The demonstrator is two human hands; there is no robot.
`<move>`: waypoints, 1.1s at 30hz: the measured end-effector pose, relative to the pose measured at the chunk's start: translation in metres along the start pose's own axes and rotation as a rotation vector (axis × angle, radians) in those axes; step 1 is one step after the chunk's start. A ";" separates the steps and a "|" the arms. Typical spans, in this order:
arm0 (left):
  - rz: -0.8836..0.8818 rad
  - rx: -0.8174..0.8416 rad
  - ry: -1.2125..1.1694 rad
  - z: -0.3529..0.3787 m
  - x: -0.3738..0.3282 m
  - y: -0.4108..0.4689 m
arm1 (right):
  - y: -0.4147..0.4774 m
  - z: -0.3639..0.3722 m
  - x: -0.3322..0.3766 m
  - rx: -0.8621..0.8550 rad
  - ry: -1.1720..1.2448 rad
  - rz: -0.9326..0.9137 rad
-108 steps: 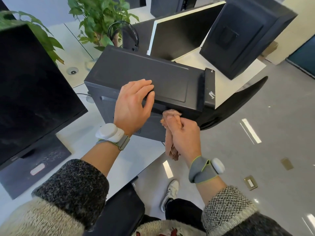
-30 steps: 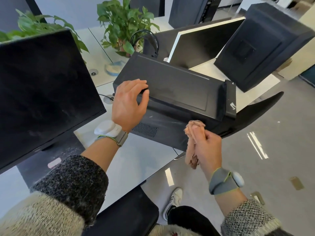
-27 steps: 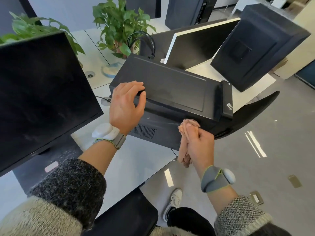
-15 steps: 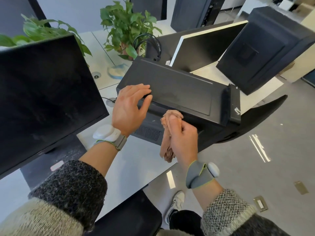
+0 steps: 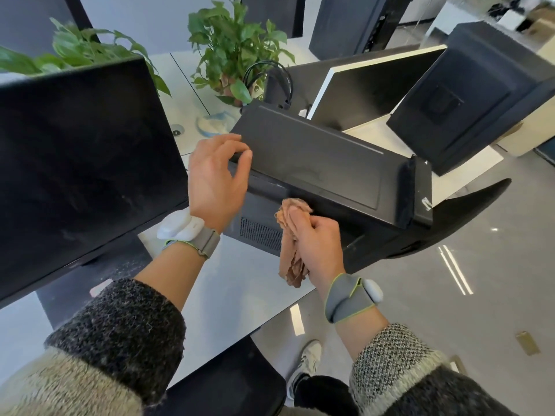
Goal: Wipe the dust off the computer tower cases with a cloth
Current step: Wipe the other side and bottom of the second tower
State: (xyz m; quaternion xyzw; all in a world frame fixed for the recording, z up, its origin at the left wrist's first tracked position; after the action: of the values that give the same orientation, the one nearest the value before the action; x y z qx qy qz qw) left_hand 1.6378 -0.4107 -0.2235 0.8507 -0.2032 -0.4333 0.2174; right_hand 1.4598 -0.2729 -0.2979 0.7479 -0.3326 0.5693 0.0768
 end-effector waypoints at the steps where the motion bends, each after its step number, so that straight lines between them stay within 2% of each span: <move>1: -0.043 0.005 0.036 0.000 0.008 0.001 | -0.001 0.003 -0.003 0.012 -0.005 0.016; 3: -0.113 0.032 0.059 0.002 0.022 0.001 | -0.004 0.003 -0.001 0.016 0.022 -0.011; 6: -0.248 0.056 -0.090 0.002 0.032 0.000 | -0.005 0.001 0.015 -0.008 0.088 -0.084; 12: -0.395 0.069 -0.222 0.000 0.037 0.002 | 0.010 0.039 0.024 0.034 0.167 -0.009; 17: -0.420 0.131 -0.241 -0.002 0.042 0.004 | 0.007 0.053 0.021 0.046 0.139 0.019; 21: -0.416 0.119 -0.272 -0.003 0.044 0.002 | -0.008 0.021 0.004 -0.011 0.229 0.057; 24: -0.433 0.101 -0.311 0.001 0.045 0.001 | -0.009 0.009 0.006 -0.046 0.209 0.014; 33: -0.445 0.098 -0.309 0.003 0.042 -0.001 | 0.005 0.061 0.031 0.049 0.230 0.031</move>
State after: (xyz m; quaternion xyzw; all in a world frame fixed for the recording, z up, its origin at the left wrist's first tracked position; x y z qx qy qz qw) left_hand 1.6581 -0.4332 -0.2534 0.8077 -0.0628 -0.5847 0.0417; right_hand 1.5096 -0.3194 -0.2916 0.6739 -0.3193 0.6604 0.0874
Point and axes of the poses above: each hand's wrist, its own y-axis towards the middle knuckle, its own z-axis out of the palm, x = y × z, the point moved 7 cm from there along y, towards the middle knuckle, and after that the axes turned 1 degree about x, right-handed, at the moved point
